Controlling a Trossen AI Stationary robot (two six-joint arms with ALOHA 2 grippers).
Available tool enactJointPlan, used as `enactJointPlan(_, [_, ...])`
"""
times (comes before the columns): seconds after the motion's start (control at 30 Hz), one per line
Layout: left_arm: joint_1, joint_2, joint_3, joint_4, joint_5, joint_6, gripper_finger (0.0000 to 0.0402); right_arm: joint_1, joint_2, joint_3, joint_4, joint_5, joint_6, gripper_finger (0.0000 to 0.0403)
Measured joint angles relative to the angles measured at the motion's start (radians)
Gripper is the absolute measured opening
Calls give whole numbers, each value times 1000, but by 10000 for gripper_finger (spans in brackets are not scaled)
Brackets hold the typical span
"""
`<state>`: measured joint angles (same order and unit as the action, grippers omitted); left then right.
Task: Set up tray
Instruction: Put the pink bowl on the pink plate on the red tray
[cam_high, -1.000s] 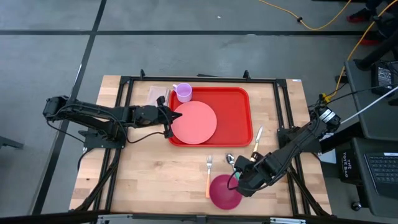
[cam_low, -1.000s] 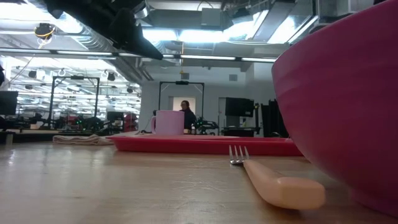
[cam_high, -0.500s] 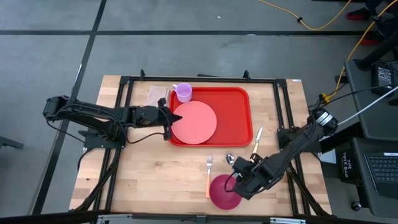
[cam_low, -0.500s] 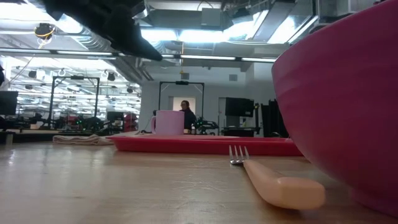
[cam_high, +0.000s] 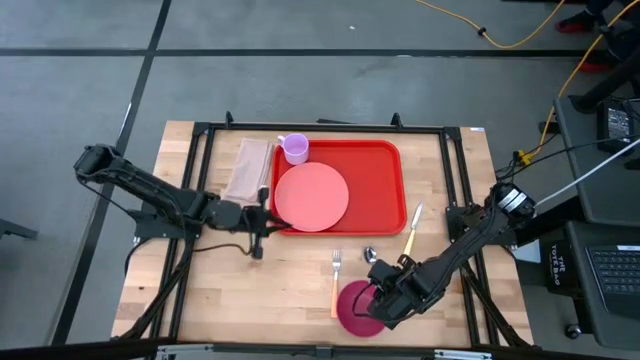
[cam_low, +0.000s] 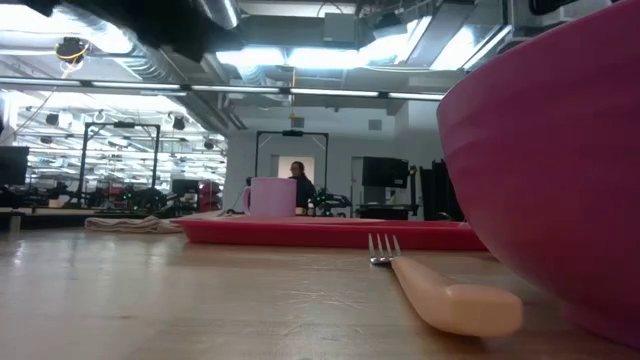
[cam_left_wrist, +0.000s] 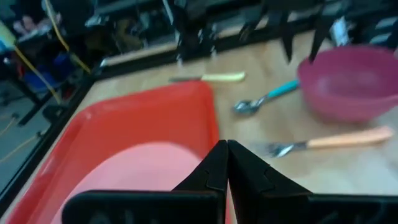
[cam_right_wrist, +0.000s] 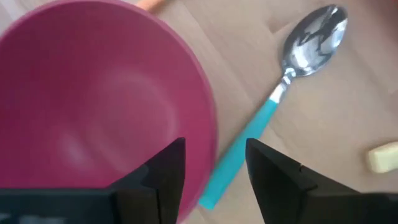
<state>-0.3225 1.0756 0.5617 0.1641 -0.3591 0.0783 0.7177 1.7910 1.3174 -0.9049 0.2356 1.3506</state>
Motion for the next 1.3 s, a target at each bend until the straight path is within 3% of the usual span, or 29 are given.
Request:
enactJointPlan(0.17, [-91, 0, 0, 8, -87, -14, 1, 0, 1, 0, 13, -4, 3, 172])
enactJointPlan(0.47, [-204, 1, 0, 8, -110, -70, 1, 0, 1, 0, 14, -1, 7, 172])
enactJointPlan(0.77, [-274, 41, 0, 20, -200, -111, 1, 0, 2, -74, 56, -1, 30, 161])
enactJointPlan(1.1, [-280, 73, 0, 36, -230, -120, 3, -1, 2, -99, 91, -72, 30, 107])
enactJointPlan(1.3, [-280, 73, 0, 53, -233, -118, 3, -6, 1, -99, 95, -72, 49, 33])
